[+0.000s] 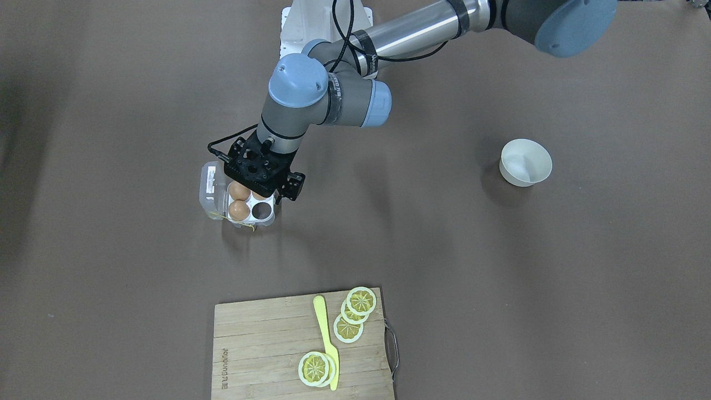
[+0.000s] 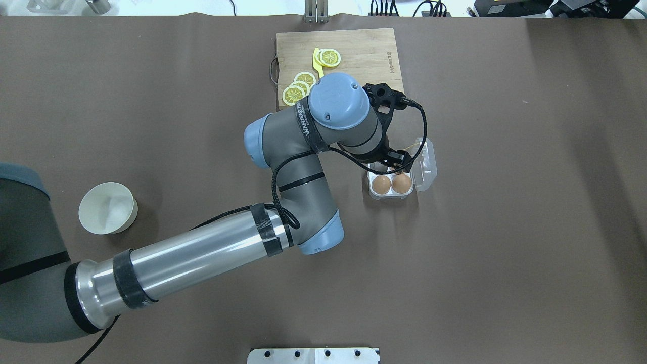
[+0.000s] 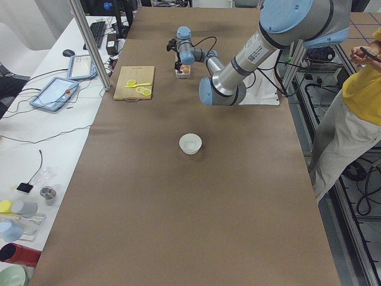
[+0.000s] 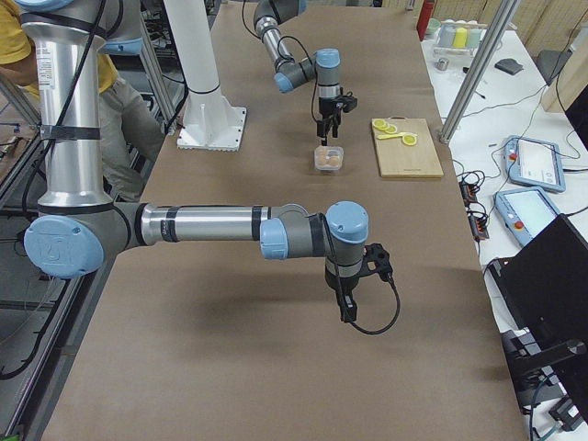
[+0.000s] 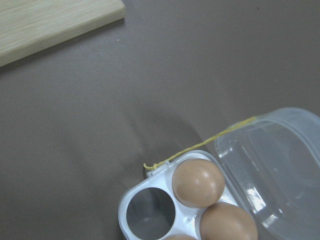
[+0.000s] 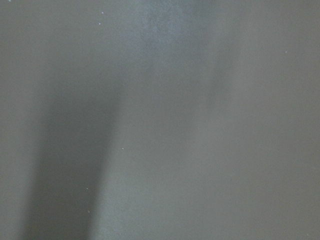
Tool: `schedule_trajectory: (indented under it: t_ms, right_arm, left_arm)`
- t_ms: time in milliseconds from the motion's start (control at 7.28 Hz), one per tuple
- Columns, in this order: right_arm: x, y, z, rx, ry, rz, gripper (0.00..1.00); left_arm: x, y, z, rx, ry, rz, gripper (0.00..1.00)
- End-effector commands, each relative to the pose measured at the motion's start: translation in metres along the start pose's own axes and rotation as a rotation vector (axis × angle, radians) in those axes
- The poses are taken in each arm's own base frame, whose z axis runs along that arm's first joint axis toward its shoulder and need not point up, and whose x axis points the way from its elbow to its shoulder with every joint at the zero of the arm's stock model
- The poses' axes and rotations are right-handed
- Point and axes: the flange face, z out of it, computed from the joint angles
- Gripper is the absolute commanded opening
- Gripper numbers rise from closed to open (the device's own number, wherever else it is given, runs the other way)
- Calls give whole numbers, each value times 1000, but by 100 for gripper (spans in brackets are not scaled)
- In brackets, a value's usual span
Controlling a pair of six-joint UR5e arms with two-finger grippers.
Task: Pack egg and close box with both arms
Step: 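Withdraw the left gripper from the box while the right arm moves in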
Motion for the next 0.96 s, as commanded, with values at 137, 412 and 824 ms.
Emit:
schedule_trajectory:
  t_ms: [137,412,824]
  right_arm:
    - [-33,-31,1,9,-53,-60,100]
    - [-71,-69,-6,30,-147,-114,97]
    - [-162,-121,-2,22,-260,-168,89]
  left_arm:
    - [-93,-3,-94,-88,-14,-92,97]
    - [-207,-3,-150,-113,-55,-129,97]
    - [-378,51,-230,-81,-188,-82,97]
